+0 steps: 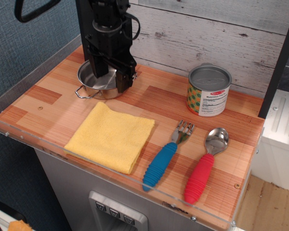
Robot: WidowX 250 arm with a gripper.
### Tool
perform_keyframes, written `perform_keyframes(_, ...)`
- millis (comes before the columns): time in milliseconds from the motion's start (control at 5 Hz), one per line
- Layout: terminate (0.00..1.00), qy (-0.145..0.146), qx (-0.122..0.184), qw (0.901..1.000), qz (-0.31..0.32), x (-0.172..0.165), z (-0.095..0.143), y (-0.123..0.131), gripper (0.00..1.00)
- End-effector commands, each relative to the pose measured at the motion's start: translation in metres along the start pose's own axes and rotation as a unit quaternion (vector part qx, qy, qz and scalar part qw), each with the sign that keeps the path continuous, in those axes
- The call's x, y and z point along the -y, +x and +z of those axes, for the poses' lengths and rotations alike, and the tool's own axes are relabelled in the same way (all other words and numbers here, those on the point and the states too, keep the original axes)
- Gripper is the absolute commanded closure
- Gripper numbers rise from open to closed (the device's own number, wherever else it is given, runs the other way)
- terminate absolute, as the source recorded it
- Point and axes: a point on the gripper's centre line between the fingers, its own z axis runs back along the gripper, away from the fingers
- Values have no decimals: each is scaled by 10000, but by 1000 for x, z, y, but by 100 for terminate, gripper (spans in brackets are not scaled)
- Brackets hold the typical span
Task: Place silver pot on top of yellow cloth.
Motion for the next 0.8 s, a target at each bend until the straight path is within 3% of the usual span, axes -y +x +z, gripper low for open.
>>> perform_keyframes(0,0,35,199,9995,263,-10,-1,23,0)
perform_keyframes(200,0,35,-15,9999,169,-8,-13,28,0)
perform_keyframes(400,0,-32,59,9999,138,-4,-17,29,0)
perform_keyframes(600,0,-24,125,9996,266,-5,-13,29,100)
